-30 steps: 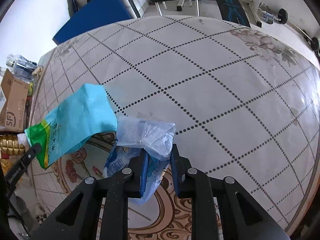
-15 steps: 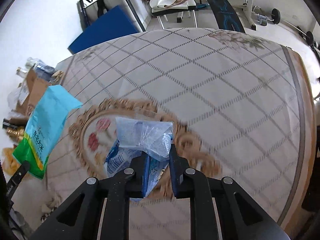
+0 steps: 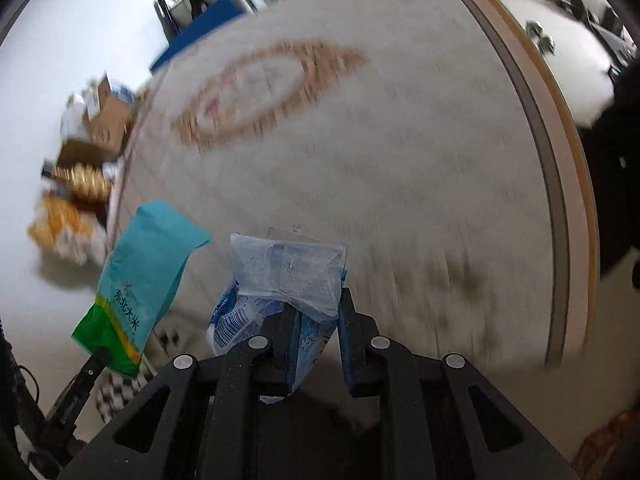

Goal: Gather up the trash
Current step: 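Carry rice bag and plastic bag over the bin and open both tools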

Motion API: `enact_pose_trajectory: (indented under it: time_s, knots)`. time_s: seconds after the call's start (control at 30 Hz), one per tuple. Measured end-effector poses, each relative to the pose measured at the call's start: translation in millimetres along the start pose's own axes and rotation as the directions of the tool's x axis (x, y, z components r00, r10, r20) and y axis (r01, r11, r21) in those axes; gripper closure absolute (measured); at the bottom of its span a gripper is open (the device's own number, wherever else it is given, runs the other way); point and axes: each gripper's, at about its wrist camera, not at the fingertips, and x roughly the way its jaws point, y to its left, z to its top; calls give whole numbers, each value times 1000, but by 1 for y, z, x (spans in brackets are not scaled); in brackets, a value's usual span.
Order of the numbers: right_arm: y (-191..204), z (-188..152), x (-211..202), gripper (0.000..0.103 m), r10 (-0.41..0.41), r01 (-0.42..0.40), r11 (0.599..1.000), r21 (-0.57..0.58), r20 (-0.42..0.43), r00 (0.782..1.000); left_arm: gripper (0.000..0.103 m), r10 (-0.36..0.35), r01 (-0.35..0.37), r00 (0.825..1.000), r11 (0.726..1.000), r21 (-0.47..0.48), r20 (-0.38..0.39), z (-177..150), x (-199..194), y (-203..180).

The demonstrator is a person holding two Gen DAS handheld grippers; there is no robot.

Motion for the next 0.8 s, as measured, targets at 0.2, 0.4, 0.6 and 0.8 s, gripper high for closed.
enact_pose_trajectory:
  time_s: [0.2, 0.4, 0.6, 0.8]
  knots:
    - [-31, -120, 41, 85, -44, 34, 998, -48, -203, 978, 96, -5, -6, 985, 998, -68, -170, -97, 30, 25]
    - [-68, -175, 126, 85, -133, 104, 989, -107, -304, 943, 96, -4, -40, 954, 989, -142, -300, -142, 121, 34]
    - [-116, -158, 253, 85, -197, 182, 980, -82, -258, 946, 95, -39, -40, 938, 975, -218, -346, -145, 276, 36]
    - [-152, -132, 375, 85, -189, 181, 982, -55, -242, 952, 95, -92, -7, 916, 970, -243, -391, -135, 423, 31]
